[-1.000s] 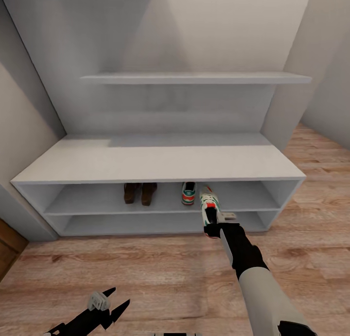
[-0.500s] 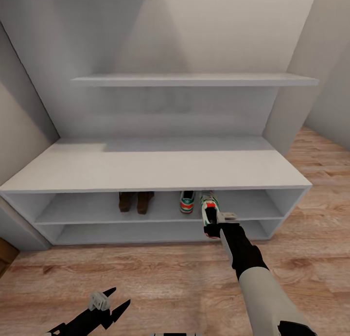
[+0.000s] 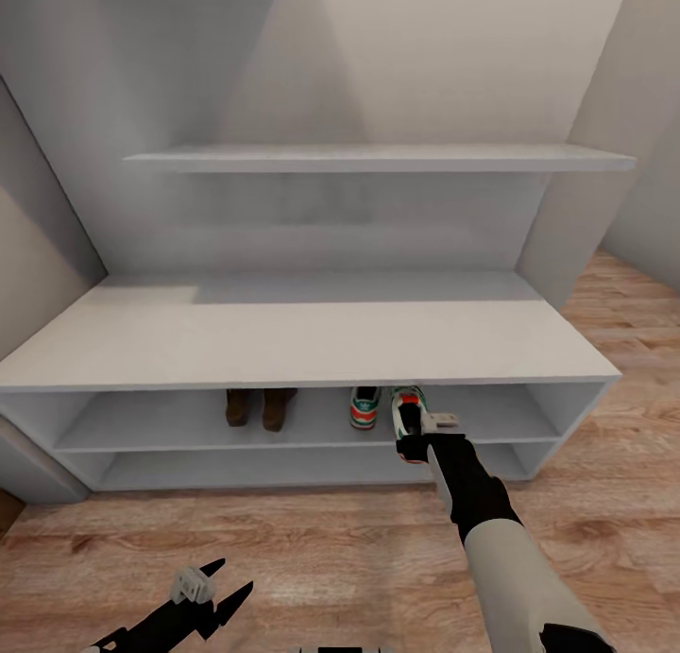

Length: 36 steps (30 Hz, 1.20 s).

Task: Pick up the two gym shoes and the two sandals from the corridor floor and place them onto the hallstand (shoe rack) in the corridor, making sure they are on the rack and not on the floor. Arrange them so the two gym shoes are next to each other and the two sandals are next to each other.

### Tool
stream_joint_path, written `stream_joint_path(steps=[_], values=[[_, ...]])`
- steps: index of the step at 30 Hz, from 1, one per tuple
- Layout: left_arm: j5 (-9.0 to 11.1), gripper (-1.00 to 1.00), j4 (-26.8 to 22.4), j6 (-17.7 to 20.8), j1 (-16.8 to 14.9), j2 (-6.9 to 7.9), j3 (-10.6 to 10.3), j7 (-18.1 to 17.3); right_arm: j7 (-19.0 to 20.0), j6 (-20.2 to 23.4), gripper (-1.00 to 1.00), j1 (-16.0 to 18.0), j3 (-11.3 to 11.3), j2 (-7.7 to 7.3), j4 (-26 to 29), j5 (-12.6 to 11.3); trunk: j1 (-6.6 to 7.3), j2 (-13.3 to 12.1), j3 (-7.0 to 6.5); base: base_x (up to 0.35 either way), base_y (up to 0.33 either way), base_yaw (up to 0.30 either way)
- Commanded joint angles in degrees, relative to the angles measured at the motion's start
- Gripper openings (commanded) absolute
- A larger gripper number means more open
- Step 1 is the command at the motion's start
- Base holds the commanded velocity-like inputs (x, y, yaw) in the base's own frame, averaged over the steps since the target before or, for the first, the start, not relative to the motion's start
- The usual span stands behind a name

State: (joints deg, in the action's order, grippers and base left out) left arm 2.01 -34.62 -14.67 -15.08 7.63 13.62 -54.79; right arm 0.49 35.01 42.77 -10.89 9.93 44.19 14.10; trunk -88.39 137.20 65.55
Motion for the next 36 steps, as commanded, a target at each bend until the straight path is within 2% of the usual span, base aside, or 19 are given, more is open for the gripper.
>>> stream_joint_path(steps=[1,10,36], values=[[0.1,1.0,0.04,-0.19,-0.04,0.01,0.09,-0.26,0.04,0.24,-1.0,0.03,-0.18,0.07,0.08,0.23,0.01,0.02,0.05,0.018,0.0,0.0],[0.1,1.0,-0.07,-0.18,-0.04,-0.02,0.09,-0.23,0.04,0.24,-1.0,0.03,-0.18,0.07,0.11,0.23,0.01,0.02,0.05,0.165,0.0,0.0],[0.06,1.0,-0.01,-0.1,-0.04,-0.13,0.09,-0.23,0.05,0.24,-1.0,0.03,-0.21,0.07,0.11,0.23,0.01,0.02,0.05,0.068,0.0,0.0]])
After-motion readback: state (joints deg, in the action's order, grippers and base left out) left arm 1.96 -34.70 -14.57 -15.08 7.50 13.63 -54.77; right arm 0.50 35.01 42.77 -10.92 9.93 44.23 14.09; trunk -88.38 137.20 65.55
